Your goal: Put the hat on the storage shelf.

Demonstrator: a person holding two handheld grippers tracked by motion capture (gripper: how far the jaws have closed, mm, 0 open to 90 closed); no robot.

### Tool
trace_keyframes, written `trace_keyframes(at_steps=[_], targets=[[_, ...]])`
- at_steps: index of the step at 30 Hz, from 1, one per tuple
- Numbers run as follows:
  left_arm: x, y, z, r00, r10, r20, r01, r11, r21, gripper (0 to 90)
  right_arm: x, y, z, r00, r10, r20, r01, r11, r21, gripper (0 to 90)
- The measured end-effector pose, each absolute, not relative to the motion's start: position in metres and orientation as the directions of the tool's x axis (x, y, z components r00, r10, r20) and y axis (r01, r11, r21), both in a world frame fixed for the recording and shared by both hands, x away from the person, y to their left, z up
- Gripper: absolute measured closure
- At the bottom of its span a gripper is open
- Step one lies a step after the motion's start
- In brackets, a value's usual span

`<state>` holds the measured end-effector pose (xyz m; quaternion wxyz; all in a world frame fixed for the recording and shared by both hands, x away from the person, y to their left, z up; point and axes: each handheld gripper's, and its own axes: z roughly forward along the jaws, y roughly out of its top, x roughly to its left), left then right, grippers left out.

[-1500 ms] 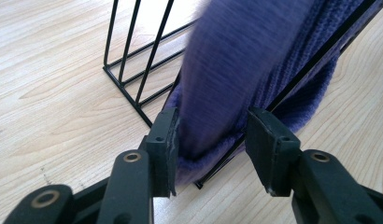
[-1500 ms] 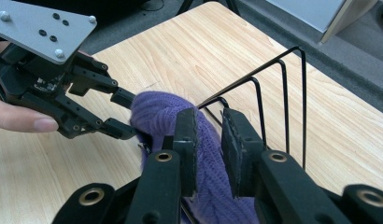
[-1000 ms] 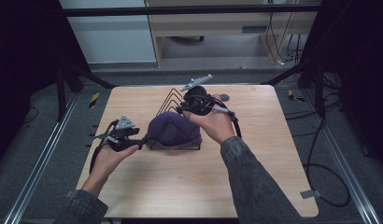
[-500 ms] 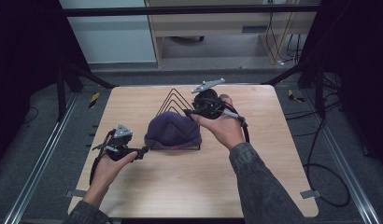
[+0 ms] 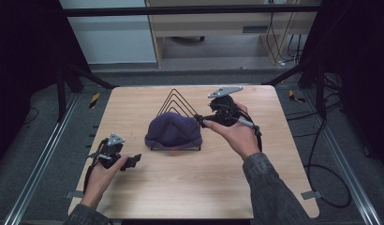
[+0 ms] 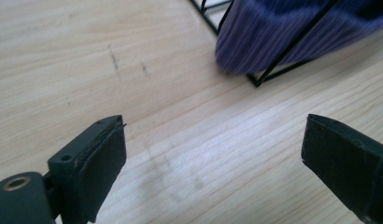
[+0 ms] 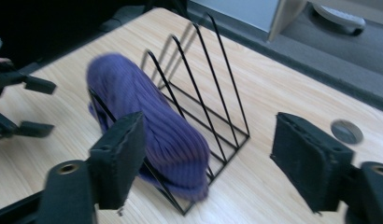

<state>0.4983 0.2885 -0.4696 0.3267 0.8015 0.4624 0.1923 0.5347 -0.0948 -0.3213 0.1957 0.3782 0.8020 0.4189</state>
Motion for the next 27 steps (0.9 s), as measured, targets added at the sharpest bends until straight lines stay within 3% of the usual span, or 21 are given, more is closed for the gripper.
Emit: trace_keyframes(at_steps=[15,27], targets=[[0.5,0.288,-0.482,0.509,0.86,0.03,0.648,-0.406,0.644,4.7,0.522,-0.152,-0.373,-0.575,0.814,0.08,0.528,0.294,0.797,10.8],[0.501,0.285,-0.488,0.516,0.855,0.042,0.664,-0.43,0.612,4.6,0.504,-0.183,-0.424,-0.564,0.819,0.101,0.587,0.312,0.747,10.1]])
